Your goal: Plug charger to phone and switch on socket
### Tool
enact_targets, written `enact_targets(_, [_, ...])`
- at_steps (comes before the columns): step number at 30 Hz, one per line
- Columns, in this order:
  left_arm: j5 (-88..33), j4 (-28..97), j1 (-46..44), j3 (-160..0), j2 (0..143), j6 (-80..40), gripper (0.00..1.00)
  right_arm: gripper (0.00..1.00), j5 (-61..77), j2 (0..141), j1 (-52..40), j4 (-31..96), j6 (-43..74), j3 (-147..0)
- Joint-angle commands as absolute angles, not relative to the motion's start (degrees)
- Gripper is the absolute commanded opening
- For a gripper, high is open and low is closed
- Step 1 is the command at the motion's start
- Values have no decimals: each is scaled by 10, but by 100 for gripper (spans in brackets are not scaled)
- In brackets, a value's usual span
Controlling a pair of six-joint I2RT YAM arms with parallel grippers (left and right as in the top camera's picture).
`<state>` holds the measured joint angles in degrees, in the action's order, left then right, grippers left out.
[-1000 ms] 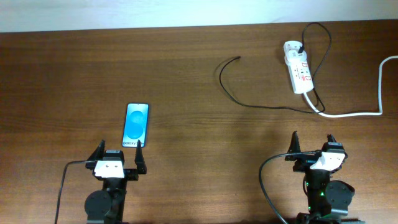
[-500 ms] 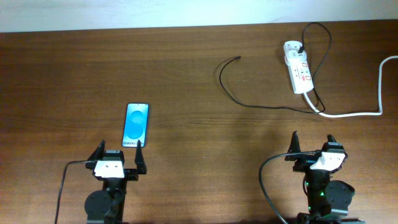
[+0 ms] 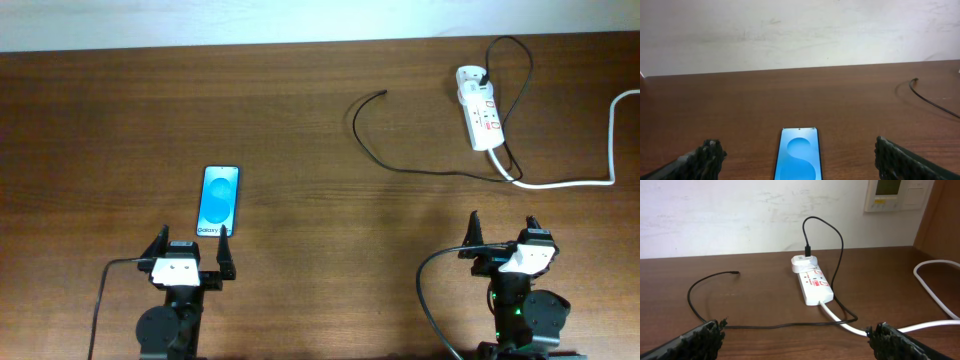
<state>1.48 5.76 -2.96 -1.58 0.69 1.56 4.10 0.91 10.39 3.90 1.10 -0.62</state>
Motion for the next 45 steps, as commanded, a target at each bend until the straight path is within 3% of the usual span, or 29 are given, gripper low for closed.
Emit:
enact_targets(1, [11,52,-26,-9,3,25,99,98,40,4,101,42,11,-3])
enact_targets(12, [28,50,-26,-9,3,24,99,98,40,4,101,41,11,-3])
enact_targets(15, [-25,37,-26,-13,3,24,100,98,40,4,101,41,11,-3])
enact_targets(26, [-52,207,-26,-176,61,18,99,98,40,4,101,41,11,-3])
enact_targets(35, [-52,349,-26,-431,333,17,99,98,40,4,101,42,11,-3])
enact_targets(40, [-52,477,-26,-591,567,17,99,98,40,4,101,42,11,-3])
enact_targets(45, [-77,488,-26,-626,731,18,99,98,40,4,101,42,11,-3])
